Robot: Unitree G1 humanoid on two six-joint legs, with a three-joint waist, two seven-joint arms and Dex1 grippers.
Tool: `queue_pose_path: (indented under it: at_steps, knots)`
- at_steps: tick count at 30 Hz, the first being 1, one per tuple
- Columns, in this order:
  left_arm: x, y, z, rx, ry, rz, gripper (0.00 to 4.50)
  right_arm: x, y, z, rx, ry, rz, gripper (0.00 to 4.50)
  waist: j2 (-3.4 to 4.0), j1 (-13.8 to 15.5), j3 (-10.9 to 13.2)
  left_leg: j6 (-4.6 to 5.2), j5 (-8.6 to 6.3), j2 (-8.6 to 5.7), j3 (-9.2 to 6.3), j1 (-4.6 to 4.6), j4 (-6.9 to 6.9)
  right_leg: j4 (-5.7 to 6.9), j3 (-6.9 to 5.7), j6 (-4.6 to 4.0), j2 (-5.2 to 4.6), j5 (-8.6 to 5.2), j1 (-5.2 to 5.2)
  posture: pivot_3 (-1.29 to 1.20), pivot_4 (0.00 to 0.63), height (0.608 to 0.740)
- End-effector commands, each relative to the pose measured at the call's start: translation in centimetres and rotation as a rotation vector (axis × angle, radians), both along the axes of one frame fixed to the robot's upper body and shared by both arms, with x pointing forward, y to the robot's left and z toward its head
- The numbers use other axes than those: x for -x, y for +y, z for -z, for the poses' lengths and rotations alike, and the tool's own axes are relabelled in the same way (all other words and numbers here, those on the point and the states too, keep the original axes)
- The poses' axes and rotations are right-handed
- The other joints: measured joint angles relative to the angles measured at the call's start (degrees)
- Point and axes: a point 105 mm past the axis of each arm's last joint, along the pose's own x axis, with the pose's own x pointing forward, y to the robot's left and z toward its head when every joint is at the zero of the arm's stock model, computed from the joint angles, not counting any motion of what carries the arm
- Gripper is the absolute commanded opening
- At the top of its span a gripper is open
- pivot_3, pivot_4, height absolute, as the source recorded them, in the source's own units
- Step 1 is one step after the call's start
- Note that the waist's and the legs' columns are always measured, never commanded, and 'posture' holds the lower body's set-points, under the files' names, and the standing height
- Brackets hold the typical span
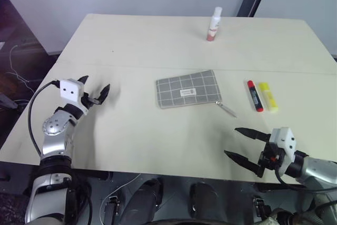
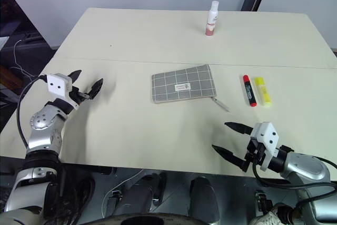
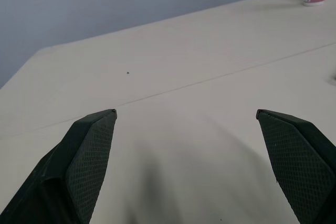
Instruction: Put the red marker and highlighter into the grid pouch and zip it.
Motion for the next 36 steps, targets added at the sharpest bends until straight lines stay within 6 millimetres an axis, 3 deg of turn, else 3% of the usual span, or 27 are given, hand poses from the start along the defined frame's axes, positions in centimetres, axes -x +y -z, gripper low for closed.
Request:
queue_pose_path:
  at_steps: [1,28,31,36]
  knots:
    - [0.3,0.5,-1.6,-0.018,-0.051,-0.005,4.50,-0.1,0.0,-0.5,0.011,-0.022,-0.010,4.48,0.00,0.0,0.0,0.00,0.00,0.00,0.00,0.00,0.00,0.00,0.00,0.00,0.00,0.00,0.00,0.00,0.150,0.740]
    - [0.6,0.3,-1.6,-0.047,-0.052,0.039,4.50,-0.9,0.5,-0.8,-0.034,-0.017,0.019,4.48,0.00,-0.1,0.0,-0.01,0.00,0.00,0.00,0.00,0.00,0.00,0.00,0.00,0.00,0.00,-0.01,0.00,0.150,0.740]
    - [0.7,-0.3,-2.0,-0.082,-0.076,0.078,4.50,-2.4,1.4,-1.5,-0.087,-0.041,0.037,3.65,0.00,-0.1,0.0,-0.01,0.00,0.00,0.00,0.01,0.00,0.01,0.00,-0.01,0.00,0.00,-0.01,0.00,0.150,0.740]
    - [0.1,-2.7,-1.6,-0.274,-0.099,0.196,4.50,-9.8,5.0,-3.3,-0.079,-0.218,0.113,1.07,-0.02,-0.6,0.0,-0.06,0.03,0.04,0.01,0.05,0.04,0.01,0.01,-0.16,0.04,0.10,0.00,0.00,0.150,0.740]
